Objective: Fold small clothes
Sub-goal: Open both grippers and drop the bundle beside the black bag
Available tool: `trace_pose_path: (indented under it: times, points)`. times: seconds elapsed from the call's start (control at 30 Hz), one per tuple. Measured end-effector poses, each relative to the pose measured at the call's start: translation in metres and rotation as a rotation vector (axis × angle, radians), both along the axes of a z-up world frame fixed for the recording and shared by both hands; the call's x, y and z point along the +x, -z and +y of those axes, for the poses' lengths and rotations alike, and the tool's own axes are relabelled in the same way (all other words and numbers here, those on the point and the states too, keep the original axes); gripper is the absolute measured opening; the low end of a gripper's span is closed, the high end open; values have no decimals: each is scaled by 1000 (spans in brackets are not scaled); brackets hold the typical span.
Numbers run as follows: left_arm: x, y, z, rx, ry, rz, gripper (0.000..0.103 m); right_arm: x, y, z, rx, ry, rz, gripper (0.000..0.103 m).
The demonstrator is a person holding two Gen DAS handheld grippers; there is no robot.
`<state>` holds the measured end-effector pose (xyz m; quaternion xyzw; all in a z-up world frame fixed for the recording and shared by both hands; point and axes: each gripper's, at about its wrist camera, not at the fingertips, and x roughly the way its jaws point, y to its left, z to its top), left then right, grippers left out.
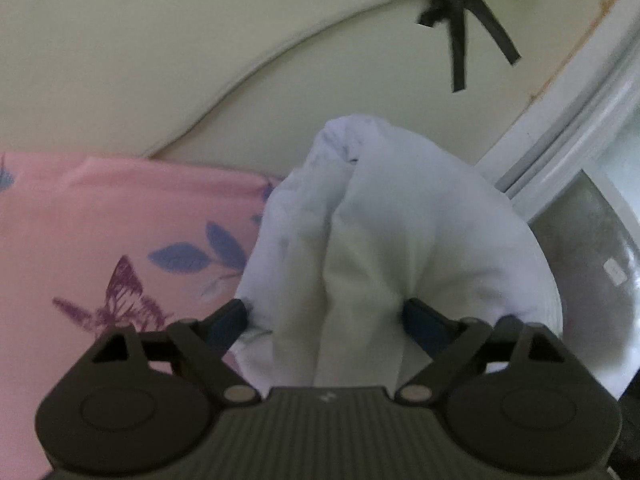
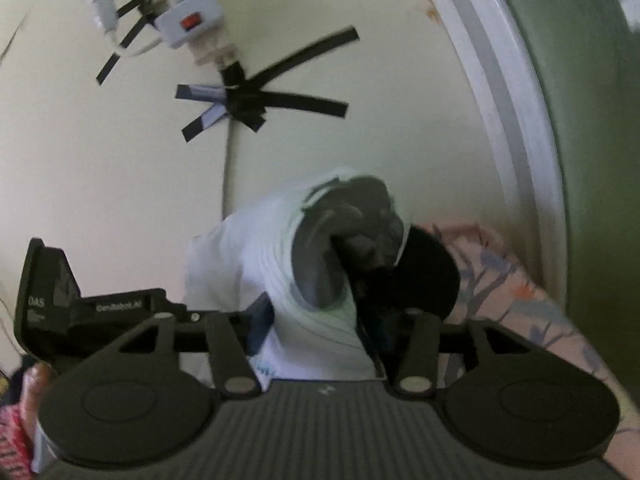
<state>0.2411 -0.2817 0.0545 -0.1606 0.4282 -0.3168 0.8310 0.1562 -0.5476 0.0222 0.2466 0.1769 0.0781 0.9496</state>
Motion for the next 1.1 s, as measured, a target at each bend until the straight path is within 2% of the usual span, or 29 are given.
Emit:
trace_pose_path:
  times: [0.07, 0.13, 0.27, 0.33, 0.47, 0.63, 0.77, 1.1]
  points:
    - [-5, -8, 10, -9, -12, 10, 89, -12, -14, 4, -43, 32, -36, 53]
    - [-18, -17, 26, -14, -27, -15, 90, -25, -22, 7, -59, 56, -56, 53]
    - [-54, -21, 57, 8, -43, -45, 91, -57, -28, 15, -31, 63, -36, 53]
    - [-76, -19, 67, 66, -55, -65, 91, -76, -23, 23, -6, 63, -8, 53]
    - [-126, -11, 81, 213, -61, -120, 93, -117, -4, 47, 109, -7, 62, 53]
    - [-182, -3, 96, 363, -85, -214, 101, -163, 16, 81, 145, -39, 139, 54]
    - [-211, -1, 113, 439, -96, -285, 103, -193, 24, 99, 151, -25, 191, 54]
    - [-244, 4, 146, 437, -232, -379, 103, -235, 19, 130, 111, 33, 229, 55]
